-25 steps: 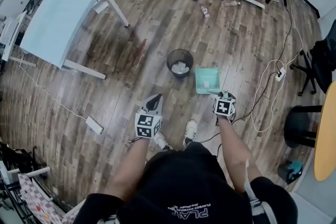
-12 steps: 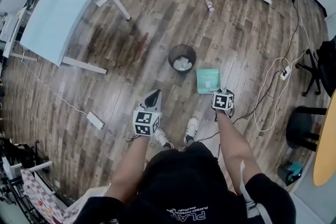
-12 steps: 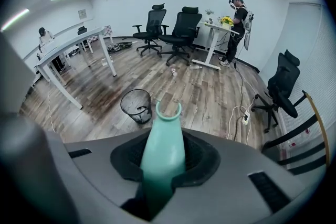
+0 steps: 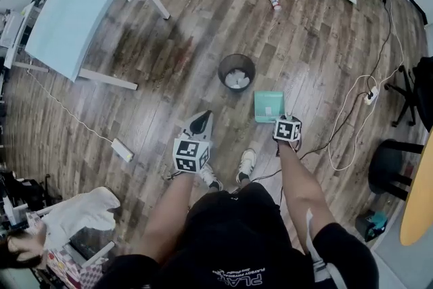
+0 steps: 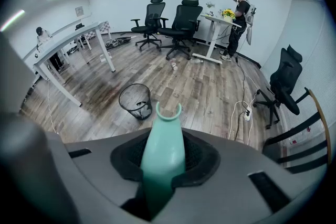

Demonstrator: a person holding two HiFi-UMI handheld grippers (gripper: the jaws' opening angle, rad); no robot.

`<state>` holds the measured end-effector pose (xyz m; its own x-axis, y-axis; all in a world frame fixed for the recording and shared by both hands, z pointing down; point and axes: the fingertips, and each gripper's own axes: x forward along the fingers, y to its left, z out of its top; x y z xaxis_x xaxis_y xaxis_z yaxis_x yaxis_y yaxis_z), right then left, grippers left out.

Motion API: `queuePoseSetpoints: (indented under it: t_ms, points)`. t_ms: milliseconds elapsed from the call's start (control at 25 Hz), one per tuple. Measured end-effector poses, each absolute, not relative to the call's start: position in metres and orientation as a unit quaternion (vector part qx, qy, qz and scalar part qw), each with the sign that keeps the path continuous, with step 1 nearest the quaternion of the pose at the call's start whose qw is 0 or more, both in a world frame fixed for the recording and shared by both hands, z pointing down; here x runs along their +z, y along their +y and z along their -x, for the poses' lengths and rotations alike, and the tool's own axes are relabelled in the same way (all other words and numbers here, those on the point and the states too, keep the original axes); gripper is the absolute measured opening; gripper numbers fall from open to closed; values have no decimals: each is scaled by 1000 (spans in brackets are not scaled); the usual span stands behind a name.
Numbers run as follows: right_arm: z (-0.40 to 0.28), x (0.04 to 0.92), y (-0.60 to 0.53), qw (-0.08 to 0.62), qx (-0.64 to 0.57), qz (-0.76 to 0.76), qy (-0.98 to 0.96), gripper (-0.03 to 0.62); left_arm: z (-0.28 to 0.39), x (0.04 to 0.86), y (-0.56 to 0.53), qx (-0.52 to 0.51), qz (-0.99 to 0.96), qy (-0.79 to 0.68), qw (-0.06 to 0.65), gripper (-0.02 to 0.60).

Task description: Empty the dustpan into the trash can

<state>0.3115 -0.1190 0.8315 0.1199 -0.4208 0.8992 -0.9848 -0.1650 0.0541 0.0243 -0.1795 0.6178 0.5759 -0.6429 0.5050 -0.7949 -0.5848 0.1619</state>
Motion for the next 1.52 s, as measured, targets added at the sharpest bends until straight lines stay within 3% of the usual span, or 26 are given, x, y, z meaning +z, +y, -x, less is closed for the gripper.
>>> queuePoseSetpoints:
  t_ms: [640, 760, 920, 1520]
  points:
    - [-313, 844, -108, 361, 389, -655, -538, 111, -23, 621, -174, 205, -868, -409, 194, 23]
    - [-309, 839, -110, 345, 388, -652, -553, 197, -22, 619, -173, 205, -869, -407, 193, 23]
    - [-309, 827, -111, 323, 369, -663, -565, 241, -24, 614, -171, 198, -871, -406, 194, 23]
    - [-279, 652, -128, 201, 222, -705, -643, 270, -43, 561, -163, 128, -897, -379, 187, 23]
